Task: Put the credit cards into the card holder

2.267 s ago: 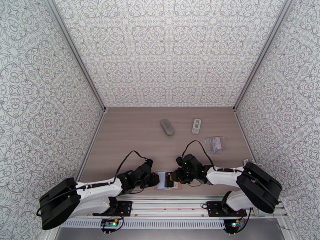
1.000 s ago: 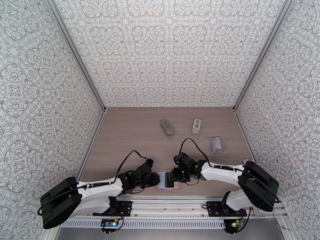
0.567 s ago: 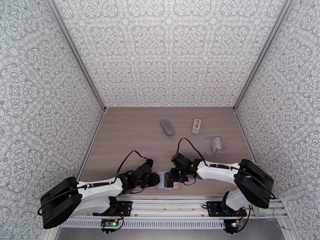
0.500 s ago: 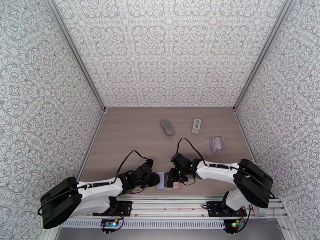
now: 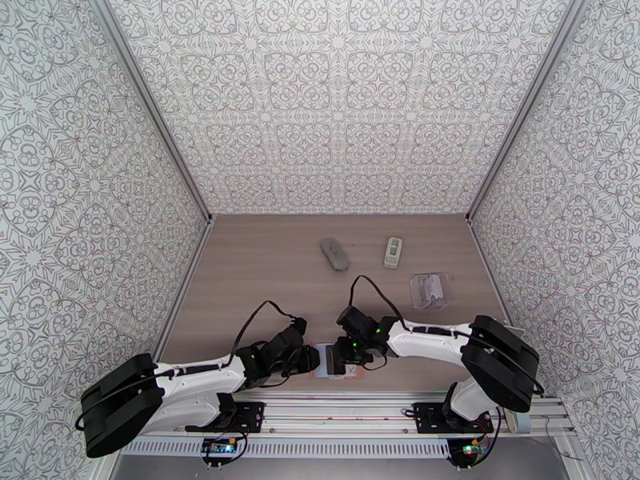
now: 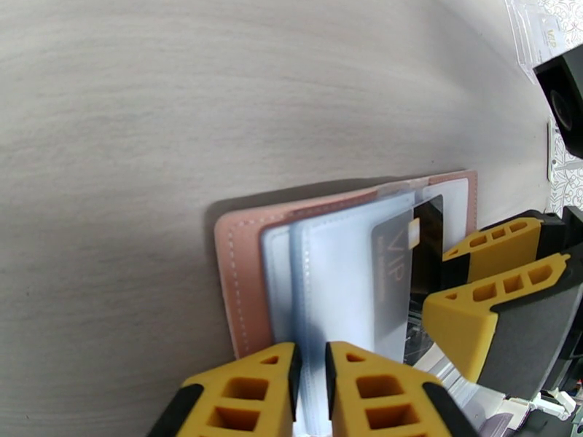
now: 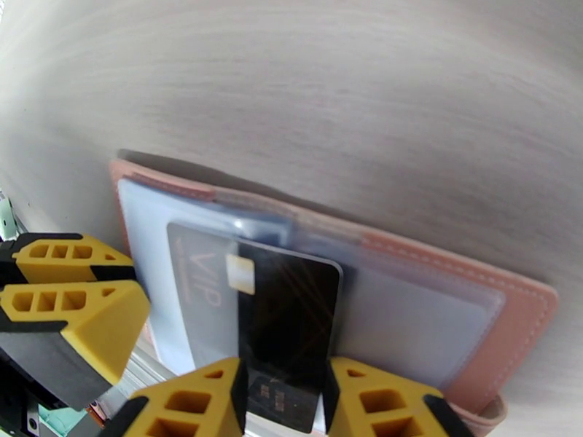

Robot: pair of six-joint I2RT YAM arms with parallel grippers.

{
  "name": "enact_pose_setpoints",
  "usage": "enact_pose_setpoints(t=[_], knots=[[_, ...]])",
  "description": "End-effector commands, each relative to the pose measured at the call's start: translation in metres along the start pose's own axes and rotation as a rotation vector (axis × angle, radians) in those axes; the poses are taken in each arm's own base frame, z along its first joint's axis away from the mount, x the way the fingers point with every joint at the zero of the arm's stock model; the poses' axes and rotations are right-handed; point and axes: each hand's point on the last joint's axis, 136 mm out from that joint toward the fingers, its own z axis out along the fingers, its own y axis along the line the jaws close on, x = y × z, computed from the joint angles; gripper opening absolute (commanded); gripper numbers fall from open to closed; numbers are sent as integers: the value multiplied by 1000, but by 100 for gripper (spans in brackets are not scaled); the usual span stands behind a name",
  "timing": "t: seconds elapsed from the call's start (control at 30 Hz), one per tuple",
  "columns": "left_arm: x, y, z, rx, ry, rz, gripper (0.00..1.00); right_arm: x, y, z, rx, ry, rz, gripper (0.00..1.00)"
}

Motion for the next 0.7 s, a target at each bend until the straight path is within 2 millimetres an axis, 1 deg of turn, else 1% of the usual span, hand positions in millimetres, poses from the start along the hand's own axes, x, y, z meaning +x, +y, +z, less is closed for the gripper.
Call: enact_pose_setpoints(t=[0.0,0.67], knots=[[14,27,3,-91,36,-2,22,6,2,6,19,25,-18,34],[14,26,2,-89,35,2,23,12,24,12,-33,47,-36,33]])
